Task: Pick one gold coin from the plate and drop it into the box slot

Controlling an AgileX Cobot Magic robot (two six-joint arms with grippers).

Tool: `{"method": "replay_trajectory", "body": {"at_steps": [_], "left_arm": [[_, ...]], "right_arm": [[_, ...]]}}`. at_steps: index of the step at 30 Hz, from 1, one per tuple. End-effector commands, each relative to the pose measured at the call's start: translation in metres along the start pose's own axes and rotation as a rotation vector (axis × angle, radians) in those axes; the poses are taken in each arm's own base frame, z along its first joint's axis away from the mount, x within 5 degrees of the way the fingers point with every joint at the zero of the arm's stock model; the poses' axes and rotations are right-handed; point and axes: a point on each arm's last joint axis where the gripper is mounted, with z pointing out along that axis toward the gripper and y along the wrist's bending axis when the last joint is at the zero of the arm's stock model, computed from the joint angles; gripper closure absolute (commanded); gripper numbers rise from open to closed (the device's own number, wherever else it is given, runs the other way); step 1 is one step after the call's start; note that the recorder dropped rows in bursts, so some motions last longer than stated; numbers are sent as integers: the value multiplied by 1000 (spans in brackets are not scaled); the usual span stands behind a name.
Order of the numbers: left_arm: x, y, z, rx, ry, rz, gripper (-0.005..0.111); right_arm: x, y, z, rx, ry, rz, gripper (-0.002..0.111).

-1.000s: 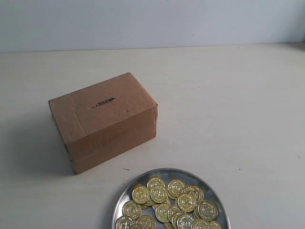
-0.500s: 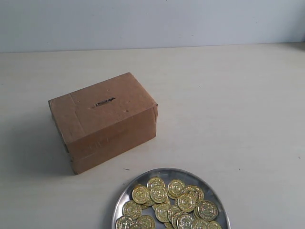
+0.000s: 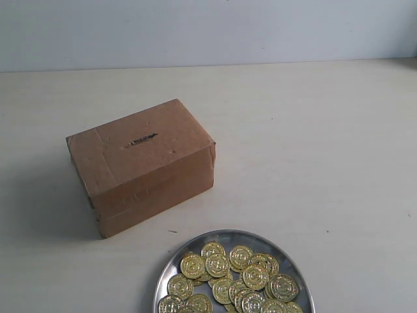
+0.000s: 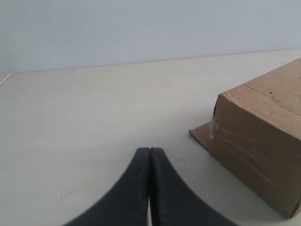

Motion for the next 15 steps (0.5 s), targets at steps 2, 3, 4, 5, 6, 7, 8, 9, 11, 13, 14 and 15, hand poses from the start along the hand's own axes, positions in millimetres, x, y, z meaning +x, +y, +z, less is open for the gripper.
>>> {"method": "replay_trajectory", "body": {"at_steps": [2, 3, 4, 5, 6, 7, 8, 9, 11, 13, 14, 15], "left_arm": [[0, 0, 0, 3, -6, -53, 107], [0, 0, 0, 3, -6, -53, 107], [0, 0, 0, 3, -6, -53, 107], [0, 0, 0, 3, -6, -53, 107], [0, 0, 0, 3, -6, -53, 107], [0, 0, 0, 3, -6, -53, 107], [0, 0, 0, 3, -6, -53, 107], [0, 0, 0, 3, -6, -53, 107], [0, 0, 0, 3, -6, -53, 107], [0, 0, 0, 3, -6, -53, 107], [0, 0, 0, 3, -6, -53, 107], [0, 0, 0, 3, -6, -53, 107]], "right_arm": [[1, 0, 0, 2, 2, 18, 108], [1, 0, 0, 2, 2, 18, 108], [1, 0, 0, 2, 2, 18, 108], [2, 0, 0, 2, 4, 17, 108], [2, 0, 0, 2, 6, 17, 108], [2, 0, 0, 2, 6, 17, 108], [2, 0, 0, 2, 6, 17, 108], [2, 0, 0, 2, 10, 17, 108], [3, 0, 0, 1, 21, 17, 108], [3, 0, 0, 1, 21, 17, 108], [3, 0, 0, 1, 21, 17, 108], [3, 0, 0, 1, 21, 17, 108]]}}
